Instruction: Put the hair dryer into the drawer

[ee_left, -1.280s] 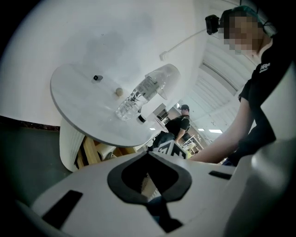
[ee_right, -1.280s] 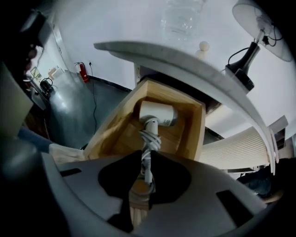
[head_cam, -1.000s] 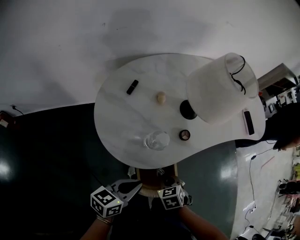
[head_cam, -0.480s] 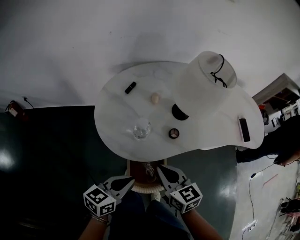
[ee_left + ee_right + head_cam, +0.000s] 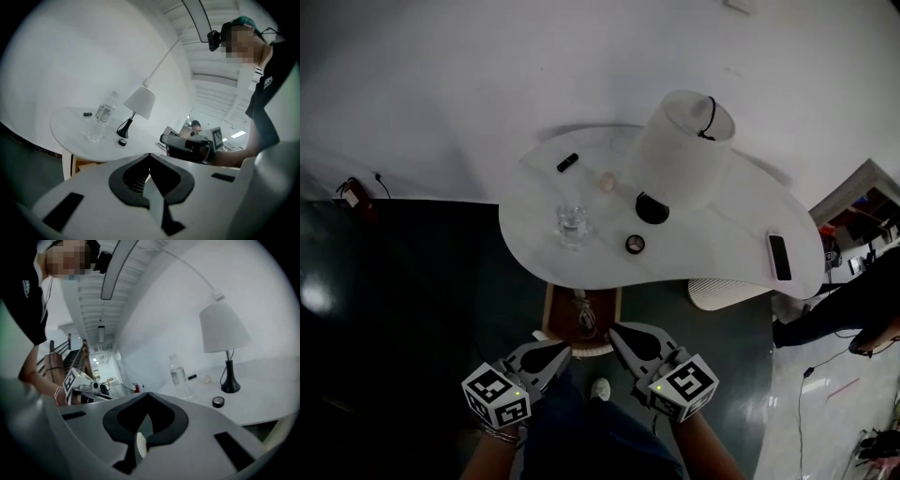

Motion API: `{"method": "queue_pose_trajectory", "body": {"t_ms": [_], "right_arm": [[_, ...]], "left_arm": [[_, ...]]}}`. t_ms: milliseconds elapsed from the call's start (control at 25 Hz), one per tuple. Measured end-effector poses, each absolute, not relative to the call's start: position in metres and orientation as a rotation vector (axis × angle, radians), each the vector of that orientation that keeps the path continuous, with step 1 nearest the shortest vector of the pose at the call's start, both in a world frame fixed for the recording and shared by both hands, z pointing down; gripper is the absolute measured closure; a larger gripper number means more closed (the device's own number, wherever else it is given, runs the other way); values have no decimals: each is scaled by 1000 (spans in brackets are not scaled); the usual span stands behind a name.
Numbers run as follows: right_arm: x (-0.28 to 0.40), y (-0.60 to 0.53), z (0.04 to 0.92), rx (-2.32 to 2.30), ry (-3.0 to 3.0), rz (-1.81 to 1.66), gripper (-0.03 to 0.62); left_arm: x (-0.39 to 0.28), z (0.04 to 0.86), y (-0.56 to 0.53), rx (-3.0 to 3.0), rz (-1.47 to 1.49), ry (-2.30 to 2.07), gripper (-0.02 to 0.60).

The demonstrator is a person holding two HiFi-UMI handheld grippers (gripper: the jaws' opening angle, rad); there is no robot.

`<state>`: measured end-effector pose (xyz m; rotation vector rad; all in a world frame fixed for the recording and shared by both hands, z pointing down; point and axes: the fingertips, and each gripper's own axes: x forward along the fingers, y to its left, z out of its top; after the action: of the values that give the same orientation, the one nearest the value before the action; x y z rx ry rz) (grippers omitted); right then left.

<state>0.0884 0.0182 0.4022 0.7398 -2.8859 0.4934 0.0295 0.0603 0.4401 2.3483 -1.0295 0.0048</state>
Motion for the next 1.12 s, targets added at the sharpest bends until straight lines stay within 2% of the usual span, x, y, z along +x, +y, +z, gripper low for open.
{"method": "queue_pose_trajectory", "body": {"t_ms": [320,680,1120], "right_arm": [[119,91,351,477,-3067,432,577],[134,140,322,563,-3040,196,577],[116,201,289,711,-3010,99,577]], "left_arm": [[49,416,122,2388,-6,-1089,574],[33,391,167,2407,-51,-1162,574],[16,350,222,2523,-56,-1121,574]]}}
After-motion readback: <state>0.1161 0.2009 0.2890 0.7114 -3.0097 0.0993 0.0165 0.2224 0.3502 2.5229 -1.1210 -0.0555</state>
